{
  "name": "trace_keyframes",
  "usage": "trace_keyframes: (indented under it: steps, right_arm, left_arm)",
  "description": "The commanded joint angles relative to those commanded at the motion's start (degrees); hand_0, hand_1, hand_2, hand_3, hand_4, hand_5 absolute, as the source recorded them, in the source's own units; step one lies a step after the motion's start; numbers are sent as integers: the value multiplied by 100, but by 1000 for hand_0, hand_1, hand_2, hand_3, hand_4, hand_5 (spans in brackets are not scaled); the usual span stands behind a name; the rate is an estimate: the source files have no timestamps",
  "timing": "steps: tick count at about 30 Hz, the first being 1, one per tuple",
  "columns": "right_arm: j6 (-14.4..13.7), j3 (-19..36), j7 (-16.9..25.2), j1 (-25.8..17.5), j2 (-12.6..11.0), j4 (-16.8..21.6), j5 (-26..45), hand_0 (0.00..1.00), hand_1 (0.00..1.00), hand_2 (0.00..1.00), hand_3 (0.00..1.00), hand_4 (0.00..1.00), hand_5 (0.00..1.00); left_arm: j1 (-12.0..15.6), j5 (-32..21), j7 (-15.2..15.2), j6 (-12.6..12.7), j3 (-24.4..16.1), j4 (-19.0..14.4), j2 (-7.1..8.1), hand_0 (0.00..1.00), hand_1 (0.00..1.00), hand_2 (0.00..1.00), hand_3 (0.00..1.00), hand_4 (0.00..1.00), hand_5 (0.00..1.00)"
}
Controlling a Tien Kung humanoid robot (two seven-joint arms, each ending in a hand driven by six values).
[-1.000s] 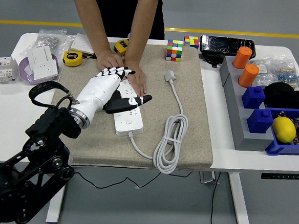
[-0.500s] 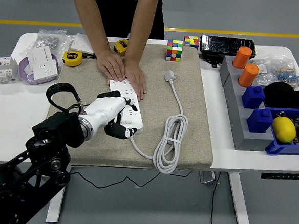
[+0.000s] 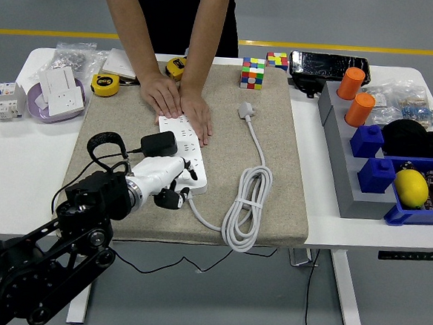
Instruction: Pick up the plug,place it near the board,insert it into the board,press the button
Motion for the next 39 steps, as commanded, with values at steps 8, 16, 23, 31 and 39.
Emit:
trace_keyframes:
  steps: [8, 16, 23, 31, 39]
  right_arm:
    - [1, 2, 2, 4, 6, 0, 1, 828, 761, 752, 784, 998, 968]
    - [2, 13, 1, 1, 5, 0, -8, 829, 761, 752, 784, 998, 967]
    - [5, 13, 2, -5, 0, 0, -26, 828, 761, 752, 784, 998, 966]
    - [6, 18, 1, -19, -1, 0, -38, 829, 761, 752, 783, 998, 967]
    - [7, 12, 4, -33, -3, 0, -40, 829, 761, 752, 783, 998, 966]
  left_arm:
    - [-38, 150, -59, 46, -44, 209, -99, 150, 52, 173, 749, 429, 115]
    - [-69, 301, -88, 68, -85, 385, -113, 152, 51, 173, 748, 426, 119]
    - [-47, 320, -74, 5, -103, 439, -110, 152, 50, 172, 738, 422, 120]
    - [10, 326, -112, 28, -14, 513, -117, 151, 51, 171, 738, 421, 118]
    - [55, 368, -118, 1, 27, 573, -115, 153, 50, 171, 734, 418, 116]
